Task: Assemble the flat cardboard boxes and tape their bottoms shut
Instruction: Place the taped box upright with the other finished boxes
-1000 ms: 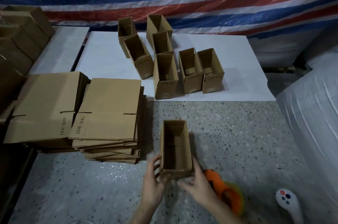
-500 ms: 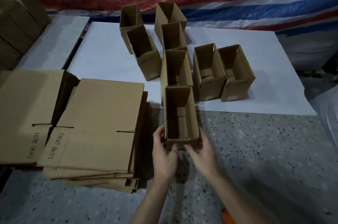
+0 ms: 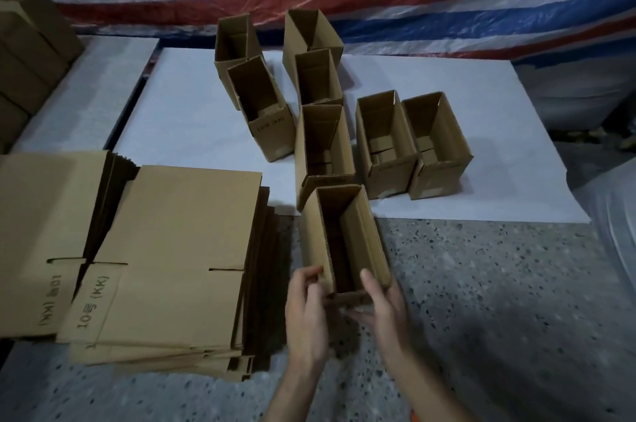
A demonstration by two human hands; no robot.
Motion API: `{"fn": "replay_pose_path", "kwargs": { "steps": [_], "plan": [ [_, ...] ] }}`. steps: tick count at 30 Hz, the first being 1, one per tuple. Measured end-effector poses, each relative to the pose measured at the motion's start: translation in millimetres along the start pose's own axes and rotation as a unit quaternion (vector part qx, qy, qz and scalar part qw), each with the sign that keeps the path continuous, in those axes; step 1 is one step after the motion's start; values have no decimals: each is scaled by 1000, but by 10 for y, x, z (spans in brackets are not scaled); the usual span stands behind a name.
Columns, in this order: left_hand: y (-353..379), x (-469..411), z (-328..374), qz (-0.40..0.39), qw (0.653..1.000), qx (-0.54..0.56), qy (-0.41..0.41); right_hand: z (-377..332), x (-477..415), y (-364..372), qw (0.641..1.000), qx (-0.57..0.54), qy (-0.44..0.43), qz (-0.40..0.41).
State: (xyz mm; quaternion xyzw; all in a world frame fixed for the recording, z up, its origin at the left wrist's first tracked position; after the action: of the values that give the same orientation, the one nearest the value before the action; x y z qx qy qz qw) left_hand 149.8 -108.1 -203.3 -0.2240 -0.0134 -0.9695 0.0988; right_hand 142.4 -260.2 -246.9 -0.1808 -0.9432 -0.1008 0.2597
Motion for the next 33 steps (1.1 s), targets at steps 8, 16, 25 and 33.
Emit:
{"fn": "replay_pose_path", "kwargs": {
  "steps": [8,16,25,33],
  "plan": [
    [112,-745,446,49,996,-78,-19,-411,1,-728,977,119,-35,174],
    [338,-1665,899,112,988,-96,-34,-1011,-118,-2284,893,26,-57,446],
    [611,-1876,819,50,990,-122,-39,-2030,-1698,-2220,936,-11,-42,350],
    [1038,-1934,772,-27,992,-109,-66,-2103,-2174,-2188,931,93,-57,348]
  ]
}}
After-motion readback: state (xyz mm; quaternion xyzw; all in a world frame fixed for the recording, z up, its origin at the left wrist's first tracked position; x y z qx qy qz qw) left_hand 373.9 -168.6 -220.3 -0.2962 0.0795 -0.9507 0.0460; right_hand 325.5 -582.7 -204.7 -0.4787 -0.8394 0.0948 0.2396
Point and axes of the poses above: each hand's wrist, its own x-axis away from the middle knuckle, its own y-axis out of the palm, z = x × y, the point moved 7 cm from there along -x, towards the middle knuckle, and after that the axes turned 2 degrees about -y, right-handed, at the moved point
